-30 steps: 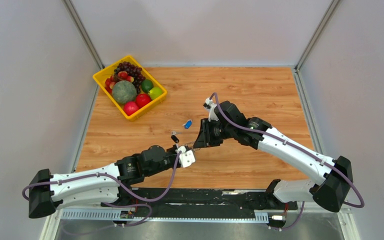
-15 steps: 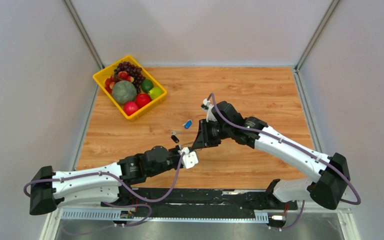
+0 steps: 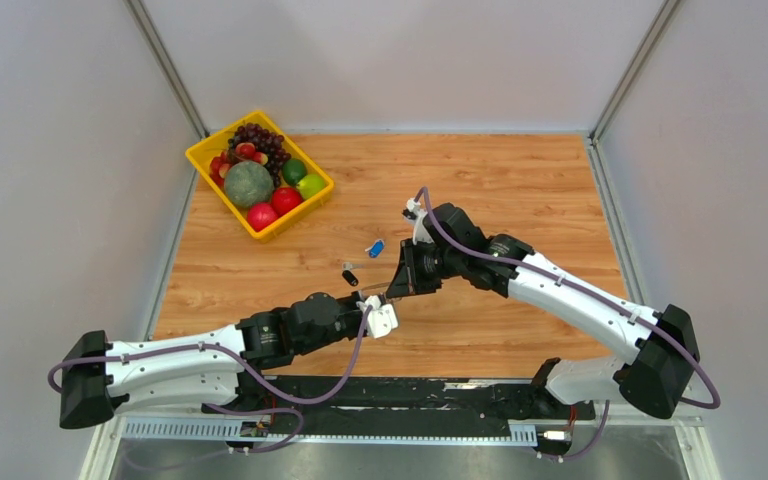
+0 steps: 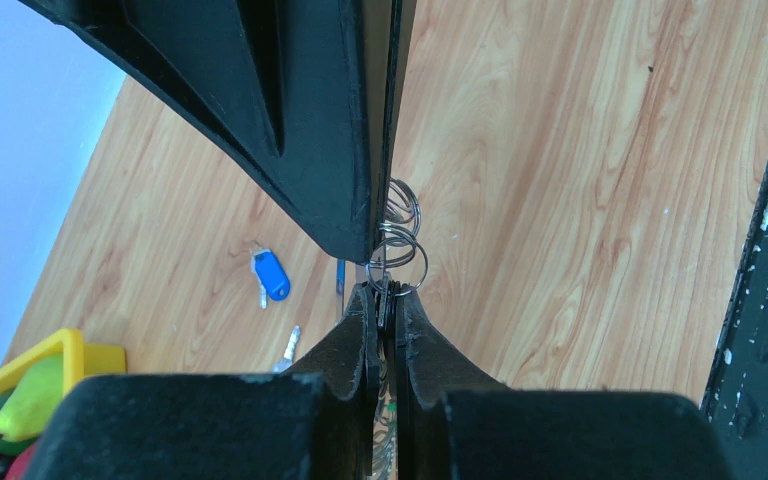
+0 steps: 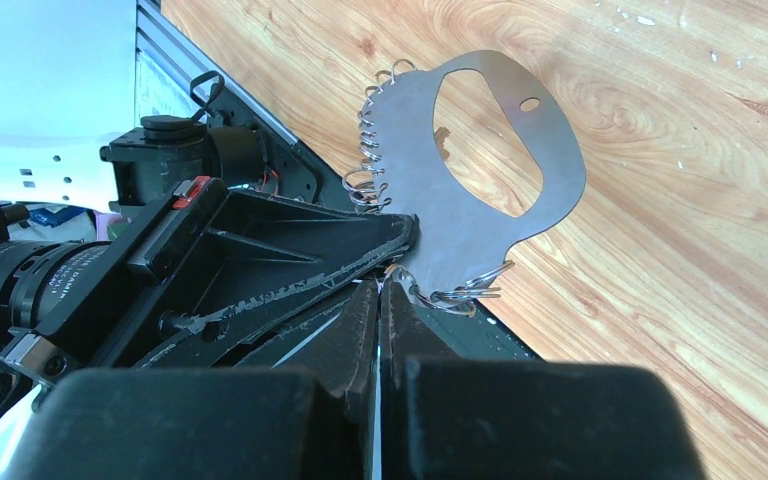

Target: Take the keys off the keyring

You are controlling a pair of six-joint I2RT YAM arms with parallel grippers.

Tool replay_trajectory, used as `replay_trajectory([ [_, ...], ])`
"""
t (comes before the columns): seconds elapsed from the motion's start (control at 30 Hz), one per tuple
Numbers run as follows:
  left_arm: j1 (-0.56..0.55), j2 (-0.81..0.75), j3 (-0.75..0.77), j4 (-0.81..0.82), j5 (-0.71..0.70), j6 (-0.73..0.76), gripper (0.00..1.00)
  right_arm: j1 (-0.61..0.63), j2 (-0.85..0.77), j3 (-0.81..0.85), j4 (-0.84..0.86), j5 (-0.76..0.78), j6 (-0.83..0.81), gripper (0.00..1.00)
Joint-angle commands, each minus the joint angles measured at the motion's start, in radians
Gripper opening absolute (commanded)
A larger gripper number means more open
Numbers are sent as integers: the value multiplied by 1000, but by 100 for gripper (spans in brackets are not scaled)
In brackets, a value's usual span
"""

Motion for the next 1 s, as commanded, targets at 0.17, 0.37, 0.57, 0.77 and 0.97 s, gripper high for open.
replay_trajectory([
  [0.17,-9,-28,24,110,1,-27,6,-2,-27,6,30,33,20,0],
  [0.37,-9,-16,9,136,9,-100,25,-28,-61,14,45,18,42,0],
  [0.57,-9,-43,-33,204,20,-179,42,-39,-82,14,48,15,52,0],
  [0.77,-9,-63,-59,239,19,-224,41,-46,-101,20,53,18,61,0],
  [0.97,-1,-71,-73,250,-72,-353,51,-52,-113,35,53,30,71,0],
])
